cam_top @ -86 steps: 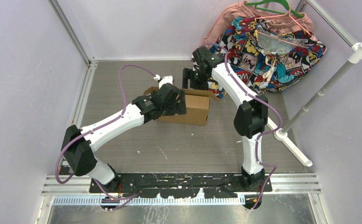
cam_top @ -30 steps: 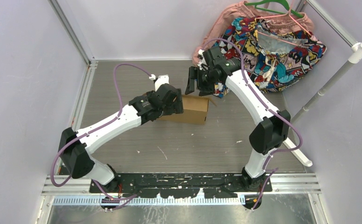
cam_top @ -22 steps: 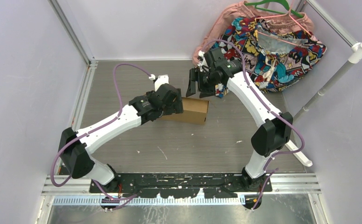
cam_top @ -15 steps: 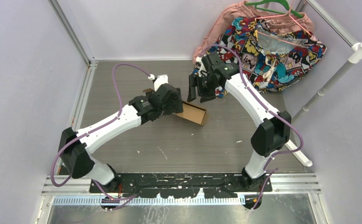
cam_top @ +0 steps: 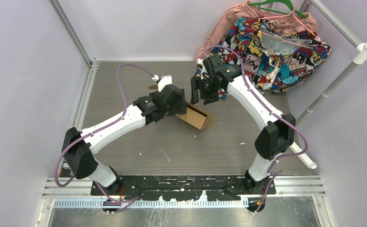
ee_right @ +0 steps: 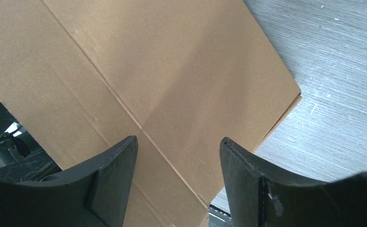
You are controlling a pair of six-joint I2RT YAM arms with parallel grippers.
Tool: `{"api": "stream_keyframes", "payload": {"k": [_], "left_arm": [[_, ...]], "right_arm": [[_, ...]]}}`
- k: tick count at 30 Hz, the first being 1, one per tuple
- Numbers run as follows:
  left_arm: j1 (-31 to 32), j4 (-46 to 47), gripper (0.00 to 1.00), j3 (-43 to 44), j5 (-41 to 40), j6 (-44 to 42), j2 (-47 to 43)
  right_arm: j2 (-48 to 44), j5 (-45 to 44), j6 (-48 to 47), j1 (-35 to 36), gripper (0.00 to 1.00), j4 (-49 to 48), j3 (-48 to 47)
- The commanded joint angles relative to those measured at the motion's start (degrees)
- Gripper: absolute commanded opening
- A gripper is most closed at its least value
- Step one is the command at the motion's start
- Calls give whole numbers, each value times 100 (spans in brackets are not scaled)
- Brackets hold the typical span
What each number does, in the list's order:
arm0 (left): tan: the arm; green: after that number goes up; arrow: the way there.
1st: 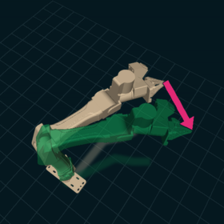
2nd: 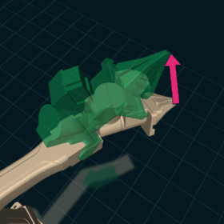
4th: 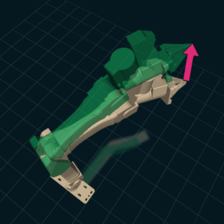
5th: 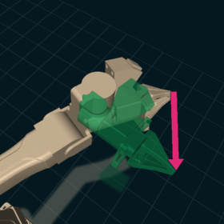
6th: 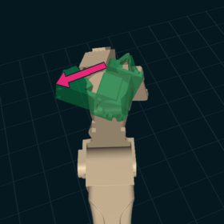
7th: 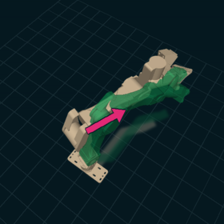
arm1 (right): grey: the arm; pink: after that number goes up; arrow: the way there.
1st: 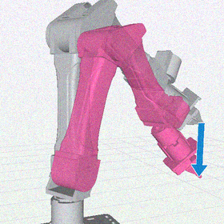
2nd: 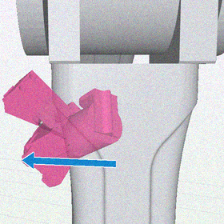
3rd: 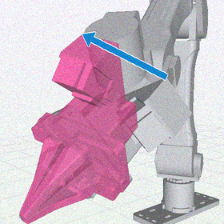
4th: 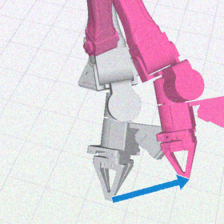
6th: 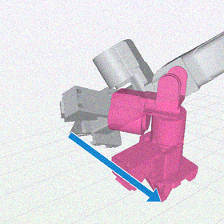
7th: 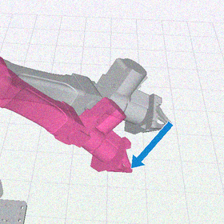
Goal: Fold the paper box
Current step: Close the paper box at the center of the board.
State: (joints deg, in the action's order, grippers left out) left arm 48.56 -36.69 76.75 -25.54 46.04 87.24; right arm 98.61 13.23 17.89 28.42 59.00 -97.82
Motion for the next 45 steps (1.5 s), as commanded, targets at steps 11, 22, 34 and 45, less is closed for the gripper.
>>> {"api": "stream_keyframes", "payload": {"k": [11,22,34,45], "left_arm": [[-50,217,100,303,-179,-87,226],[-83,268,100,-937,-166,81,-348],[-79,291,100,-2591,-58,537,-1495],[-87,48,100,-1771,-83,302,-2076]], "right_arm": [[80,761,110,-65,69,-153,-132],[306,724,65,-66,69,-223,76],[761,546,74,-2,68,-414,230],[1104,451,-100,398,58,-165,176]]}}
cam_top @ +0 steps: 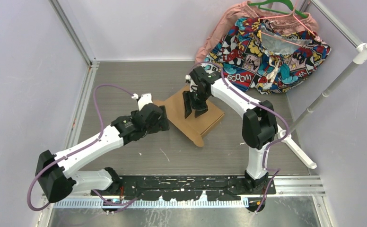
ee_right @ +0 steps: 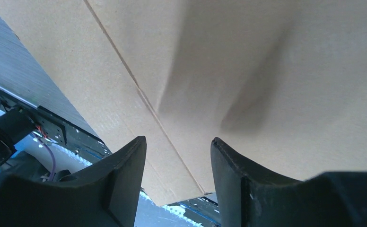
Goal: Fold the paper box
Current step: Close the paper box at the center of the board.
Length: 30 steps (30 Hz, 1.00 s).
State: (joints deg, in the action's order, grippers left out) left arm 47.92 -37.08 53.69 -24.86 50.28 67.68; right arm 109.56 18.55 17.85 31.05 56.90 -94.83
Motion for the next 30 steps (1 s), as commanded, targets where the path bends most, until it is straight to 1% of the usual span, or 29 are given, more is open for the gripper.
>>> {"api": "stream_keyframes", "payload": {"k": [1,5,9,14,17,21,23,30], "left_arm": [[-47,186,100,545,-121,-138,-78],[-165,733,100,414,137,-48,444],[-219,1387,100,333,407,100,986],[-221,2006,100,265,586,207,1106],[-222,2080,100,266,541,189,998],[-222,1910,100,326,450,196,856],[-222,2013,100,286,435,245,831],[-222,2509,100,316,448,256,1402]], "right_arm": [[20,-87,-73,137,58,24,-95],[21,-37,35,138,57,-69,-70],[197,-35,23,145,57,107,-170],[291,25,28,146,56,108,-76],[335,40,26,145,55,89,-52],[406,52,28,147,54,79,-66],[465,67,54,144,53,45,-57],[472,150,177,137,53,-150,55]]}}
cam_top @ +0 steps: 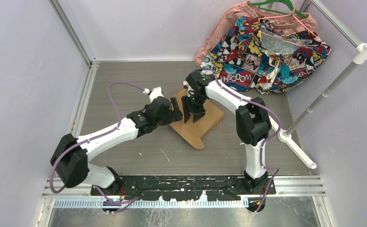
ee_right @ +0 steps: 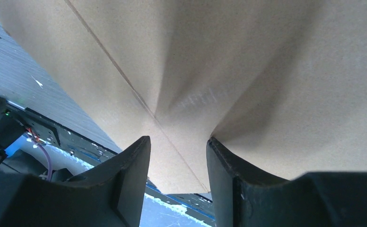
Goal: Fold the paper box
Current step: Close the paper box at the center of the board.
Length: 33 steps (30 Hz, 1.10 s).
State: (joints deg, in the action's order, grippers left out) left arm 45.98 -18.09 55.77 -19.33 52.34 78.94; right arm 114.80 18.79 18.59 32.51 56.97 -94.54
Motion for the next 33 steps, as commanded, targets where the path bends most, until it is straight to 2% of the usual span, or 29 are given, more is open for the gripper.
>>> {"api": "stream_keyframes", "payload": {"k": [1,12,15,17,20,26,33], "left_arm": [[-25,724,100,81,-105,49,372],[-27,1483,100,-460,-341,-32,720],[-20,1955,100,-639,-329,-110,836],[-27,2018,100,-623,-372,-162,987],[-43,1603,100,-395,-378,-240,1197],[-155,542,100,-427,-636,270,1076],[-587,241,100,-699,-151,445,1093]], "right_arm": [[-59,140,116,-13,52,-167,24],[-79,282,273,-105,52,-311,83],[-114,414,363,-150,45,-436,159],[-114,432,378,-149,45,-452,181],[-102,423,367,-149,45,-434,174],[-170,397,364,-205,45,-402,160],[-248,428,397,-237,45,-409,102]]}}
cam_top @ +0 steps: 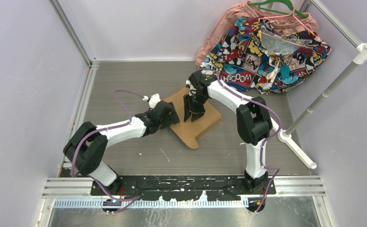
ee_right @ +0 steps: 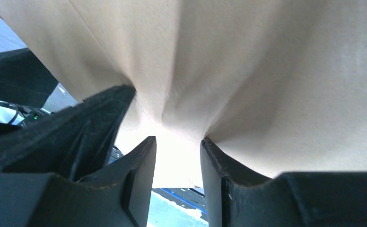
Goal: Fold the paper box
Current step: Close the paper box at the center of the board.
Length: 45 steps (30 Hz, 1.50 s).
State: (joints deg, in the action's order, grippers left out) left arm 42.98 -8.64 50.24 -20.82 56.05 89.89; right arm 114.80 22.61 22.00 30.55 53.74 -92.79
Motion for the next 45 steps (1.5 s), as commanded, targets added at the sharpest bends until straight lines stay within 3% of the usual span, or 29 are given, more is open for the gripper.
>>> {"api": "stream_keyframes", "payload": {"k": [1,9,14,26,31,35,38,42,45], "left_arm": [[-343,-765,100,-146,62,80,62],[-434,-1298,100,193,150,-245,386],[-343,-1041,100,27,87,-609,-262],[-342,-1222,100,-71,8,-1174,-1461],[-342,-2040,100,160,-374,-1267,-1522],[-315,-3178,100,829,-778,-1329,-1248],[-66,-3867,100,1145,-1472,-1158,-1319],[-131,-3786,99,983,-1400,-1055,-1566],[-173,-3696,89,1082,-1174,-1100,-1426]], "right_arm": [[-250,42,52,-40,45,-55,-114],[-371,-119,40,-276,49,110,-595],[-378,-308,77,-559,49,21,-998],[106,-1830,92,-1041,49,-116,-1548],[401,-1941,26,-1106,48,-105,-1573],[548,-1916,22,-1164,48,-159,-1538],[609,-1866,15,-1192,48,-212,-1520],[759,-1846,-120,-1187,47,-188,-1610],[821,-1799,-176,-1192,47,-239,-1615]]}}
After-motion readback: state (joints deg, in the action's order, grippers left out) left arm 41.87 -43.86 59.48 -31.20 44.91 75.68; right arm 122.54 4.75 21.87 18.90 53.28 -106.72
